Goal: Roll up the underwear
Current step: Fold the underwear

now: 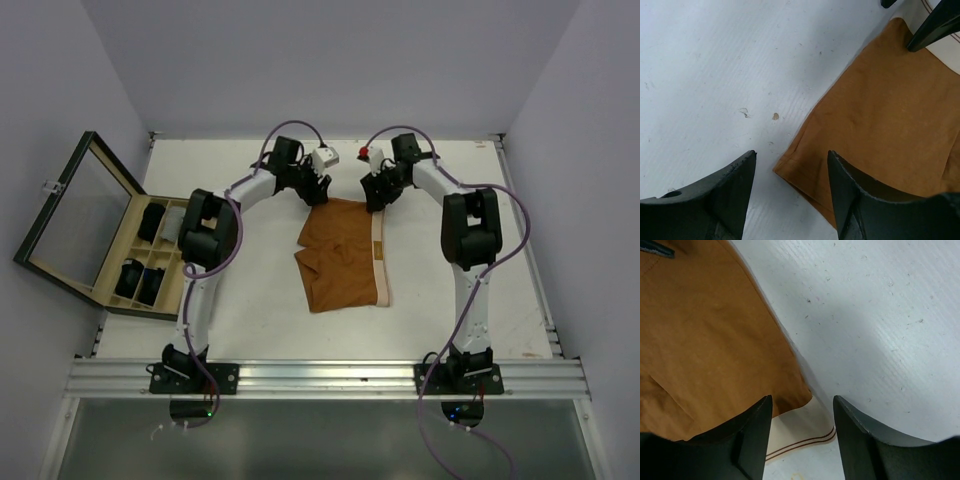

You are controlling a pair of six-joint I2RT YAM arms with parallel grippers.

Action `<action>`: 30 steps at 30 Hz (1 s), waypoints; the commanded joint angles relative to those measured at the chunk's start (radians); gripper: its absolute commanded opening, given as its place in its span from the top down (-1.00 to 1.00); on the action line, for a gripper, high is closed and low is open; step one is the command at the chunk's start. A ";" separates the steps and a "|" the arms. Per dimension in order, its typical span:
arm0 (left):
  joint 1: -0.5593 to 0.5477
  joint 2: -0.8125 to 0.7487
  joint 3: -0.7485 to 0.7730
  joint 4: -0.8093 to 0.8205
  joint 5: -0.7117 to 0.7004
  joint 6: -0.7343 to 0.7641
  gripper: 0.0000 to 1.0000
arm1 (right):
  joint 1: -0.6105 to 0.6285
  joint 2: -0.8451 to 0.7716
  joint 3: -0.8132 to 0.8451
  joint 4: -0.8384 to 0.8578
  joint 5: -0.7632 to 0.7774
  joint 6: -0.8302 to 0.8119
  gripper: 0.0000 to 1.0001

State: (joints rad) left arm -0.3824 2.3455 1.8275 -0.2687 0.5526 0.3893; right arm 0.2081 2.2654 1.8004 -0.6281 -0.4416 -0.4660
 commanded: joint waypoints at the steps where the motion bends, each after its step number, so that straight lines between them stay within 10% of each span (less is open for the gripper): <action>1: 0.019 0.024 0.042 0.051 0.055 0.023 -0.24 | -0.007 -0.007 0.016 0.010 -0.043 -0.049 -0.08; 18: 0.043 0.055 0.072 0.014 0.158 0.025 0.15 | -0.070 0.046 0.105 -0.186 -0.161 -0.187 0.45; 22: 0.043 0.040 0.061 0.031 0.173 0.029 0.03 | -0.070 0.039 0.109 -0.199 -0.158 -0.188 -0.01; 30: 0.043 -0.020 -0.034 0.201 0.207 0.085 -0.12 | -0.070 -0.027 0.048 -0.174 -0.121 -0.204 -0.07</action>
State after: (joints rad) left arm -0.3477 2.3936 1.8015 -0.1776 0.7044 0.4236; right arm 0.1364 2.3077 1.8683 -0.8001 -0.5690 -0.6403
